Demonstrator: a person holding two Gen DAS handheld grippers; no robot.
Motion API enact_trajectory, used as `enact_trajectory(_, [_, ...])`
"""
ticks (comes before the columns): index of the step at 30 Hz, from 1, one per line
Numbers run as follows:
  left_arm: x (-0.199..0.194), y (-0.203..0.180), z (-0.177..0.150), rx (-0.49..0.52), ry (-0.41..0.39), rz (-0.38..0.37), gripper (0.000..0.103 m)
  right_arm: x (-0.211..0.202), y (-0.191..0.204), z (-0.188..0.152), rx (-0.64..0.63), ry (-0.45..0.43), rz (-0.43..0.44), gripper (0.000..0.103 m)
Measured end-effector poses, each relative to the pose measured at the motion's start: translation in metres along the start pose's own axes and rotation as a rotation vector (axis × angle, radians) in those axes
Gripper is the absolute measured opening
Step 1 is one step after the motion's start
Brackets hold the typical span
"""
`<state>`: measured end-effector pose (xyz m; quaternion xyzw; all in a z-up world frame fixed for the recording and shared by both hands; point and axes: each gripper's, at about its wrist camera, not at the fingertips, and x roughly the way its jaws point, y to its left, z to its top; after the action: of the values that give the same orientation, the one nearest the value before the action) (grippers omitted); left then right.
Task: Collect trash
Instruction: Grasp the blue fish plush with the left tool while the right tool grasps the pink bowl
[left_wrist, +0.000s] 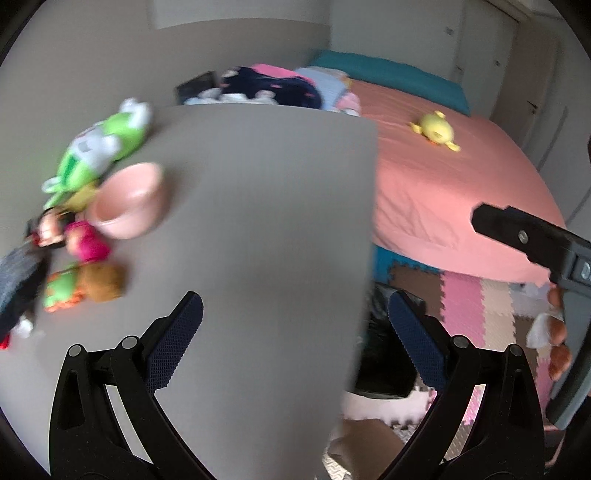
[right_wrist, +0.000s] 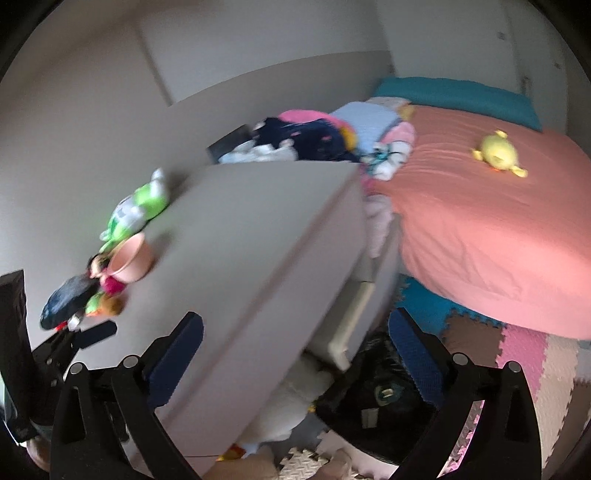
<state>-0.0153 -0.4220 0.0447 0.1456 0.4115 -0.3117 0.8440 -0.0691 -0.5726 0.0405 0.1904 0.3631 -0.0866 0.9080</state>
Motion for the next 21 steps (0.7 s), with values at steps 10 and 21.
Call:
enact_trajectory(10, [-0.048, 0.118, -0.007, -0.104, -0.051, 0.164, 0.097, 0.039, 0.097, 0.011, -0.07, 0.067, 0.081, 0.1])
enact_trajectory(21, [-0.064, 0.249, -0.009, -0.213, -0.017, 0.336, 0.097, 0.092, 0.171, 0.037, -0.083, 0.136, 0.129, 0.092])
